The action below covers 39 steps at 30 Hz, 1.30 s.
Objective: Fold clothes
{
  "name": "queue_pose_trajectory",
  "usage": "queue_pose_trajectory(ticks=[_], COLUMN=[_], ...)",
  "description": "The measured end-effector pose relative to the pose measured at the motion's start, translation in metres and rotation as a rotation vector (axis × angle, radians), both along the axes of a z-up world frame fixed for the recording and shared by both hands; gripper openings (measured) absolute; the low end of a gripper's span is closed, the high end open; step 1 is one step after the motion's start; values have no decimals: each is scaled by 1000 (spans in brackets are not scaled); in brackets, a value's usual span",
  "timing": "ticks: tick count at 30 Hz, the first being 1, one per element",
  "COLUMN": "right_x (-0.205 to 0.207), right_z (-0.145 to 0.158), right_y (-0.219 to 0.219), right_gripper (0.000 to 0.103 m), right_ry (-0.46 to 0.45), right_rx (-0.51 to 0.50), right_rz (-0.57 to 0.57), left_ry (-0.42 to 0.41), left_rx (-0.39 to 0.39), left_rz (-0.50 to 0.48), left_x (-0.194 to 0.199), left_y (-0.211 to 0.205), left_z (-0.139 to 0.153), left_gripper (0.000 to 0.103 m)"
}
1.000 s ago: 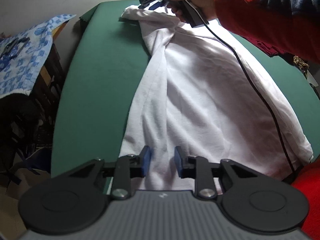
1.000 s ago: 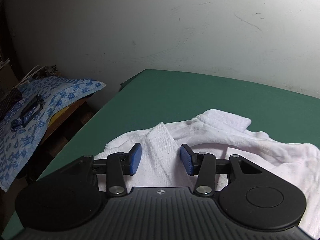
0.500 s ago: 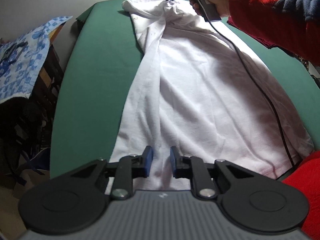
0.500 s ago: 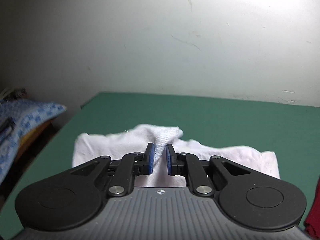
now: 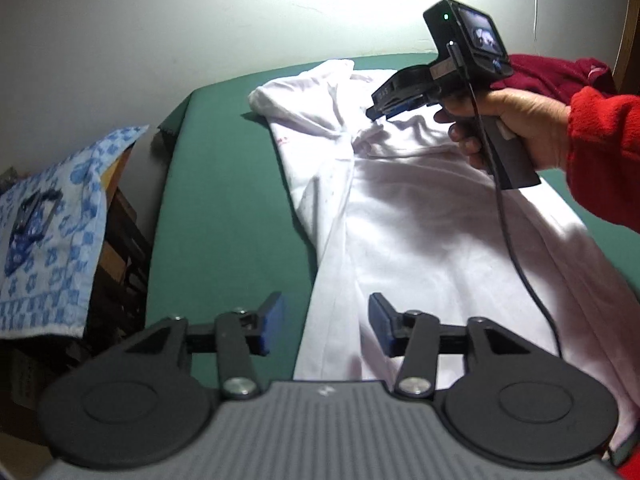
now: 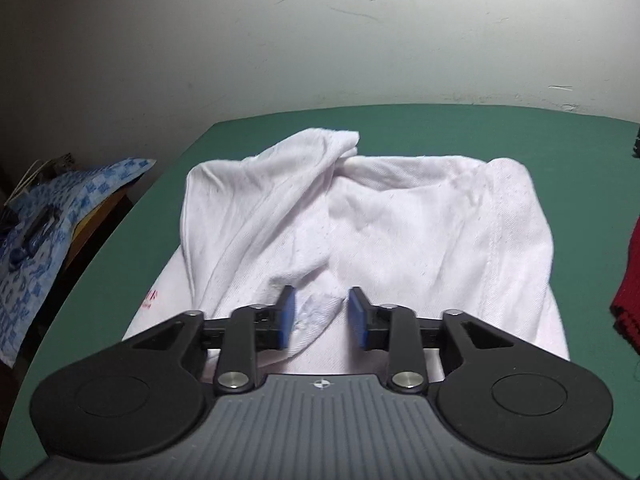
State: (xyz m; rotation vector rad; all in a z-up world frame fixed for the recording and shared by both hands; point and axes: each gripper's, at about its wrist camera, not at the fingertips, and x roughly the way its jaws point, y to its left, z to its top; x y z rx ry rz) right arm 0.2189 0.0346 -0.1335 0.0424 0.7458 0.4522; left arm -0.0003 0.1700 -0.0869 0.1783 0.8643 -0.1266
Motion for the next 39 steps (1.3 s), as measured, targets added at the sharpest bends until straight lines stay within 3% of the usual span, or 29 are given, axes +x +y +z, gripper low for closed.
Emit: queue_pose_trajectory(ticks=[3, 8, 14, 15, 18, 24, 27, 29, 30, 33, 36, 37, 39], right_x=[-9, -17, -12, -11, -6, 48, 71, 69, 64, 48, 28, 25, 33], right_z=[10, 29, 26, 26, 26, 28, 18, 19, 22, 30, 34, 33, 25], right_y=[-14, -40, -41, -41, -39, 11, 22, 19, 15, 3, -9, -12, -16], right_gripper=[6, 6, 11, 16, 43, 47, 45, 8, 3, 4, 4, 11, 16], right_ry=[-33, -86, -80, -79, -83, -112, -109, -119, -127, -155, -227, -232, -180], right_rx=[70, 123, 78, 70, 47, -57, -38, 11, 42, 119, 70, 48, -12], right_rz=[-37, -90, -86, -85, -75, -27, -52, -81, -99, -158, -255, -278, -290], left_ry=[23, 69, 76, 74, 75, 103, 104, 107, 109, 112, 120, 123, 128], left_rx=[72, 16, 22, 14, 14, -23, -16, -17, -17, -25, -42, -44, -49], left_rz=[-3, 12, -1, -5, -13, 2, 18, 28, 33, 46, 43, 39, 32], left_x=[29, 37, 20, 15, 6, -1, -4, -6, -6, -6, -4, -3, -1], left_y=[-19, -19, -30, -30, -32, -36, -37, -35, -35, -32, -30, -30, -30], left_z=[-21, -31, -29, -28, -25, -25, -28, -29, -30, -31, -31, -31, -32], left_gripper=[44, 25, 27, 31, 40, 42, 43, 43, 43, 43, 47, 48, 48])
